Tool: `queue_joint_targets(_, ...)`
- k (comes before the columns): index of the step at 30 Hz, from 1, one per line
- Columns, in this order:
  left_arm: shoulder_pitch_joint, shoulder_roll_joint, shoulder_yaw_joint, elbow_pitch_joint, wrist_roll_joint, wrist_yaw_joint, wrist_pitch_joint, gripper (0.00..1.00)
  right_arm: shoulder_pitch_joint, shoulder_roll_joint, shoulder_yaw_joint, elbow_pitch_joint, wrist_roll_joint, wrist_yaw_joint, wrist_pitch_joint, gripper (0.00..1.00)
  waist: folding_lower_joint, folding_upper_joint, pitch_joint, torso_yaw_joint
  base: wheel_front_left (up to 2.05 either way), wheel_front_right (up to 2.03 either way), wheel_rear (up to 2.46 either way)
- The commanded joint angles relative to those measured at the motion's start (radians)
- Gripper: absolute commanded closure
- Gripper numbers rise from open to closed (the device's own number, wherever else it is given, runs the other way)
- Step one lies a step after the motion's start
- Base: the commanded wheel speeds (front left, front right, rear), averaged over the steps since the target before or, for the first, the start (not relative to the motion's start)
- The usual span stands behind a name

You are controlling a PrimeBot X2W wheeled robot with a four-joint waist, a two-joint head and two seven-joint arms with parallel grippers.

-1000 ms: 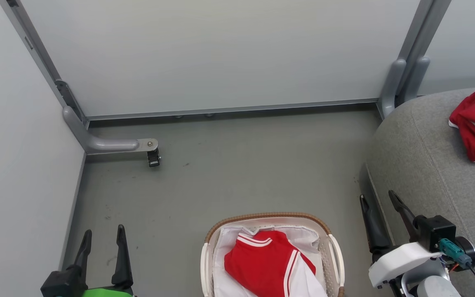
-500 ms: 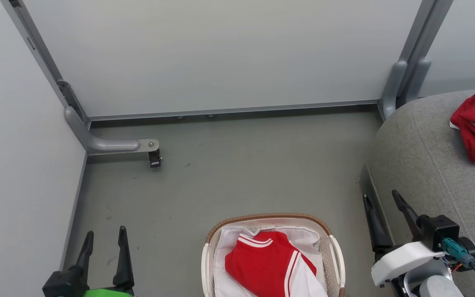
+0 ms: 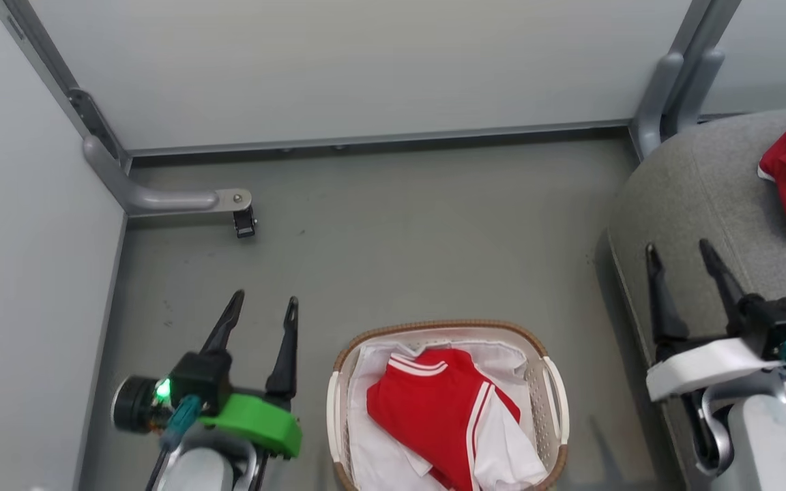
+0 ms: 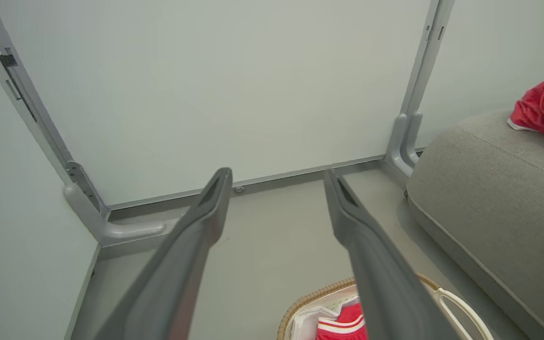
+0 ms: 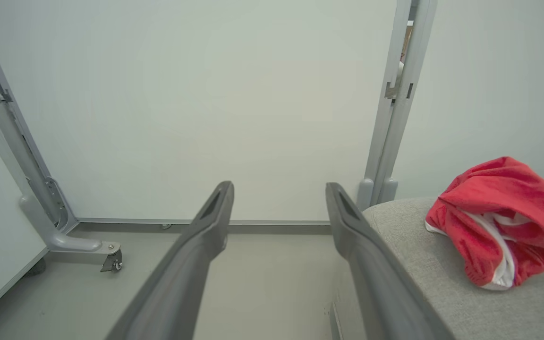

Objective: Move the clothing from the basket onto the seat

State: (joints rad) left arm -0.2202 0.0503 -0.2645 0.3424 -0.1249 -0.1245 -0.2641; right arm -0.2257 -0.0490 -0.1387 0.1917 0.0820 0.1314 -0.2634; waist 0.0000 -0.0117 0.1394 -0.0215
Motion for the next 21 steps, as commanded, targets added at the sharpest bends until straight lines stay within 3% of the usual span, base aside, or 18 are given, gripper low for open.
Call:
queue_joint_targets(1,-0.067,0.002,-0.035,0.036,0.013,-0.007,-0.001,0.00,-0.036,-0.003,-0.021,-0.015,-0.008,-0.001,-0.002,0.00,0.0000,0.0117,0.128,-0.010,0.00,0.00,0.00)
queue_joint_targets(6,-0.276,0.003,-0.226,0.205,0.007,-0.006,0.003,0.00,-0.143,-0.003,-0.090,-0.072,0.000,-0.001,-0.002,0.00,0.0000,0.0117,0.296,-0.024,0.00,0.00,0.00)
queue_joint_targets(12,-0.472,0.003,-0.441,0.373,-0.026,-0.006,0.010,0.00,-0.237,-0.003,-0.105,-0.158,-0.019,-0.001,-0.002,0.00,0.0000,0.0117,0.467,-0.067,0.00,0.00,0.00)
queue_joint_targets(21,-0.640,0.003,-0.736,0.565,-0.082,-0.005,0.037,0.00,-0.299,-0.002,-0.103,-0.271,0.051,-0.001,-0.002,0.00,0.0000,0.0117,0.645,-0.141,0.00,0.00,0.00)
